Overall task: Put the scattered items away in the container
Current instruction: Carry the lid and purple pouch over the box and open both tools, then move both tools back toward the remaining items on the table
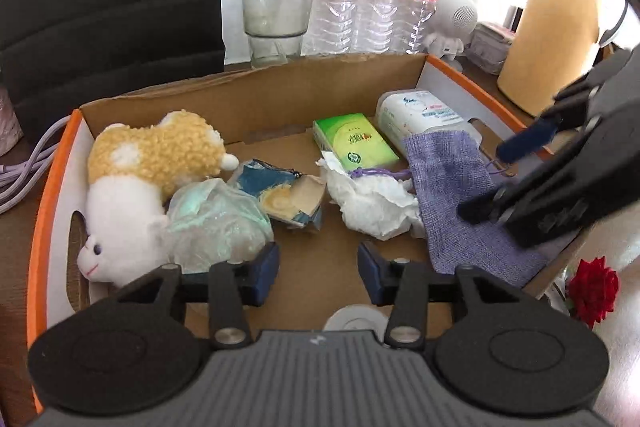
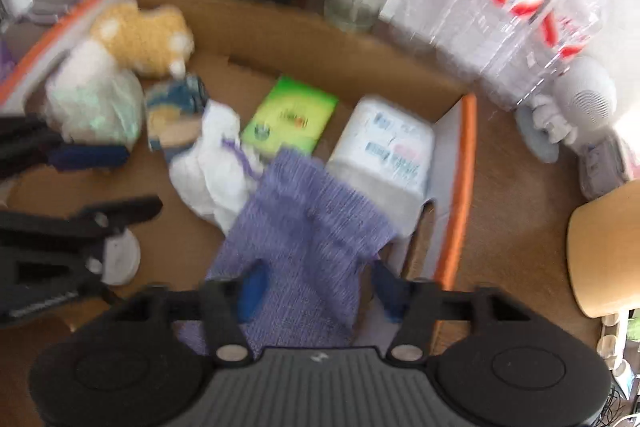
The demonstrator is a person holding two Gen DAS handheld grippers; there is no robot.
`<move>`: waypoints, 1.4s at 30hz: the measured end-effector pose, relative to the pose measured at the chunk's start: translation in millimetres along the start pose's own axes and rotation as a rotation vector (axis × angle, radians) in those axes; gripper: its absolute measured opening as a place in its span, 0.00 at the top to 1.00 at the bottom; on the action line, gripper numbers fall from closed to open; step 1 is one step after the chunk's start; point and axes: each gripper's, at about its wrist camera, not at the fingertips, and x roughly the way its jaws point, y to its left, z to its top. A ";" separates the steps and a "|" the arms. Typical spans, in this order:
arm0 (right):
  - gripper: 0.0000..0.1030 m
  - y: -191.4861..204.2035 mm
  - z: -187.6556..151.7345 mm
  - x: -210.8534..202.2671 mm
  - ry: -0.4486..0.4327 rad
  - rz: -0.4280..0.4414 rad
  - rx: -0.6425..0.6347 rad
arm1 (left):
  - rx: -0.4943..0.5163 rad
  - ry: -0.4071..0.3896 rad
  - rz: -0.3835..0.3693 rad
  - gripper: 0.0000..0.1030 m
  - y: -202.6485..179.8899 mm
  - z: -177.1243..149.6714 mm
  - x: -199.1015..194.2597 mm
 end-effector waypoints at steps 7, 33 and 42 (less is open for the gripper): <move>0.40 -18.0 1.2 -32.3 -0.043 0.128 0.089 | -0.033 -0.112 0.043 0.40 4.9 20.2 -56.2; 0.05 11.7 -107.6 -94.6 -0.784 0.065 0.317 | -0.110 -0.595 0.193 0.00 -20.2 -69.5 -120.6; 0.05 35.7 -146.3 -90.7 -0.822 0.004 0.327 | -0.109 -0.601 0.263 0.00 -29.4 -92.4 -138.8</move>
